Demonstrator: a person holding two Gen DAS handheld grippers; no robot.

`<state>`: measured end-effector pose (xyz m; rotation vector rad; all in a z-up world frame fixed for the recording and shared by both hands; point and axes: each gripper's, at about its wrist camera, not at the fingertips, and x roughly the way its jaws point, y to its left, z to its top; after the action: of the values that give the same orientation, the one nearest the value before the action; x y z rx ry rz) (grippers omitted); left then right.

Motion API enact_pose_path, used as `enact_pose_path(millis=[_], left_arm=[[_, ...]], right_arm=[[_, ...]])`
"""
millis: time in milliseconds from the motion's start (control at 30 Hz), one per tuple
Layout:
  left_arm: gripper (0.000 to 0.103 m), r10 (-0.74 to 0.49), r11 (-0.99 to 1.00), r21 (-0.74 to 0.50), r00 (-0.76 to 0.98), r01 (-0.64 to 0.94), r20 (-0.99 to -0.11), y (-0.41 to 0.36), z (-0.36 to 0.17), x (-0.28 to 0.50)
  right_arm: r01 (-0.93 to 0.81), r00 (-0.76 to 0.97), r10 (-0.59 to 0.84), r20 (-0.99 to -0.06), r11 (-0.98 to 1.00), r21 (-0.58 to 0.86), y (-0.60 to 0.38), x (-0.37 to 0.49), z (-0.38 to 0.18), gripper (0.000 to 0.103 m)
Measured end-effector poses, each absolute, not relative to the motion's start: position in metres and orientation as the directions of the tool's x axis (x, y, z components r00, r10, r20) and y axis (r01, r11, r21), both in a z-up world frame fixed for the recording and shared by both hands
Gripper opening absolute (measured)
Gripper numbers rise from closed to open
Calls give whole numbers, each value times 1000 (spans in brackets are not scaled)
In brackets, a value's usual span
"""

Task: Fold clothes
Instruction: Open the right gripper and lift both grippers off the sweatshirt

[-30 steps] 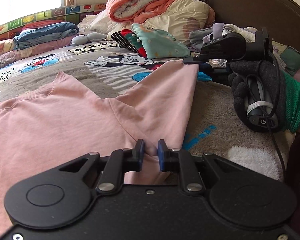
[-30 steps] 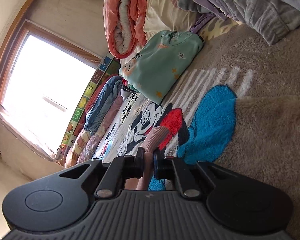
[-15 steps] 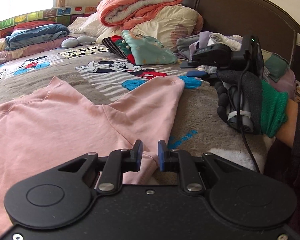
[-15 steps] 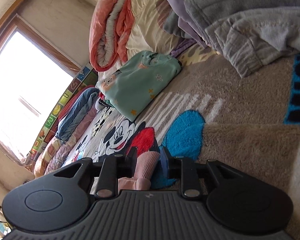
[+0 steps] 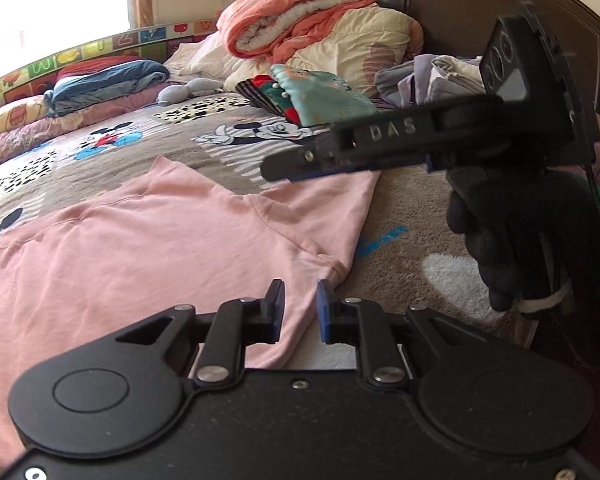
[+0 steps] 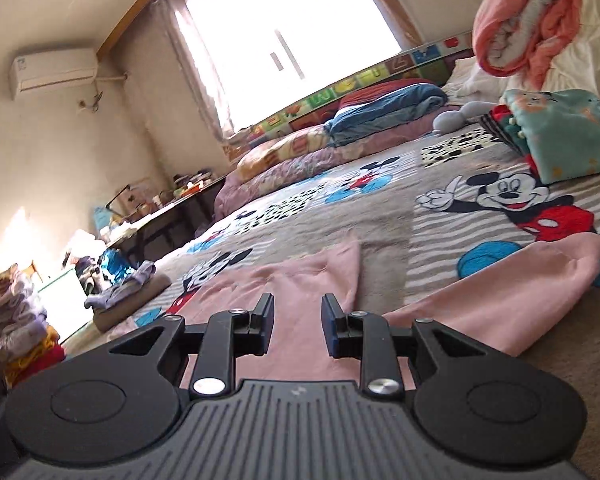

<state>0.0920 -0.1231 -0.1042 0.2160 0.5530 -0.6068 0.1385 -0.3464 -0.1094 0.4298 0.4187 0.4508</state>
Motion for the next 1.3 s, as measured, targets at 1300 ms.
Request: enact_pose_path(millis=[1300], left_arm=[[52,-449,447,-886,827,-120,-338,189,-130,193]], right_arm=[[-456,724,473,-503,874,166,-195,3,-95,54]])
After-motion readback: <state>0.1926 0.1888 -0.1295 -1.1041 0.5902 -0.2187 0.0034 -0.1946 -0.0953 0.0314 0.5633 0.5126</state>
